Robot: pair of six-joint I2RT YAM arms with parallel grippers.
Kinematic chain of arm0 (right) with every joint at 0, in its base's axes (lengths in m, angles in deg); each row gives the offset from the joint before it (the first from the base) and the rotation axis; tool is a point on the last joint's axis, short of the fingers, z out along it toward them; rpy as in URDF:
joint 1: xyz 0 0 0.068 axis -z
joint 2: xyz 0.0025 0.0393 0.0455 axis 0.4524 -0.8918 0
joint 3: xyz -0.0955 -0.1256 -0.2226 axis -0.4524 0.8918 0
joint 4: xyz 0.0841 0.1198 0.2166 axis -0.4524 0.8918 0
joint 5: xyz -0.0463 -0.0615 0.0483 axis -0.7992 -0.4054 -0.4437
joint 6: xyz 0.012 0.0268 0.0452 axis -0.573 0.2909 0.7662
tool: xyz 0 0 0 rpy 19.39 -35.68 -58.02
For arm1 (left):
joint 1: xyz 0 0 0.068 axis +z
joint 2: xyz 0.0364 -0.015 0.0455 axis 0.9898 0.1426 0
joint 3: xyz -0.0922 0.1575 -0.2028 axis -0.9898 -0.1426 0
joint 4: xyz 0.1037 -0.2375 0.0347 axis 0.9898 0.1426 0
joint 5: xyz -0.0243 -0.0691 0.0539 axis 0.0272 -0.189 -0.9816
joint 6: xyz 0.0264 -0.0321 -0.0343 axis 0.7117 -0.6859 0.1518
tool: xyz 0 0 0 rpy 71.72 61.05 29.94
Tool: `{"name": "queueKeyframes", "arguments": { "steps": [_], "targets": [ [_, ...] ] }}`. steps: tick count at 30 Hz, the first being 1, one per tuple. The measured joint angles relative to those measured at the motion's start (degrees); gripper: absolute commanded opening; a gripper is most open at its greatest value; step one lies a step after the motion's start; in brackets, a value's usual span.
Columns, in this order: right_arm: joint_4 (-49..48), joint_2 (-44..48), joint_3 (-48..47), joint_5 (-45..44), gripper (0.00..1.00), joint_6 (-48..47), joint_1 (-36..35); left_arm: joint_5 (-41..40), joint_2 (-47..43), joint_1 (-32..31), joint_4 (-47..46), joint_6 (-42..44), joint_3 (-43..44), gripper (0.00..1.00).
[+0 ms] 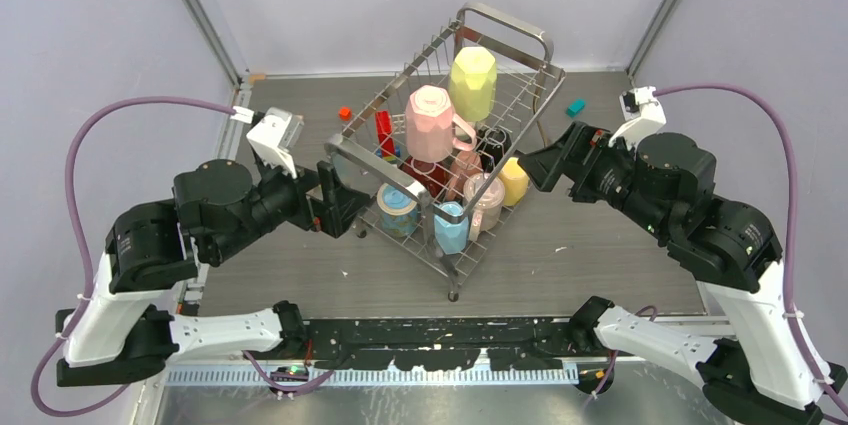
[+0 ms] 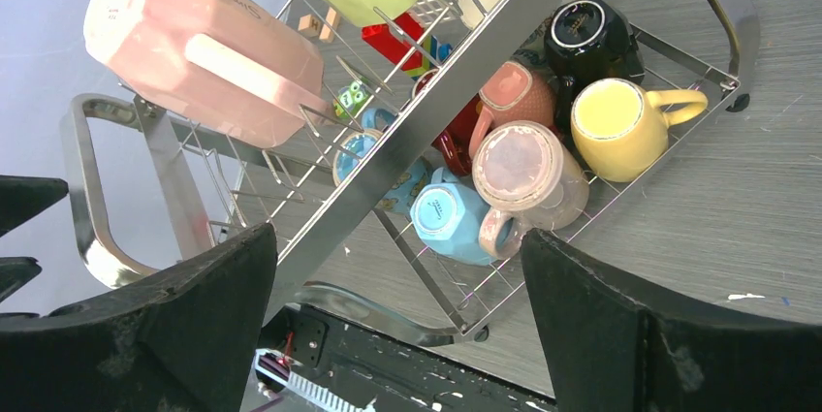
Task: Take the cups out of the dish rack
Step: Unload the cup from the dish rack.
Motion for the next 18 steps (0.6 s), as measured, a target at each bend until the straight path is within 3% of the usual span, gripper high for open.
{"name": "queueKeyframes", "arguments": {
  "steps": [18],
  "targets": [
    [1.86, -0.61, -3.96, -0.98, 1.00, -1.36, 0.00, 0.39, -3.04, 0.00, 0.26, -0.04, -2.03, 1.00]
  ]
}}
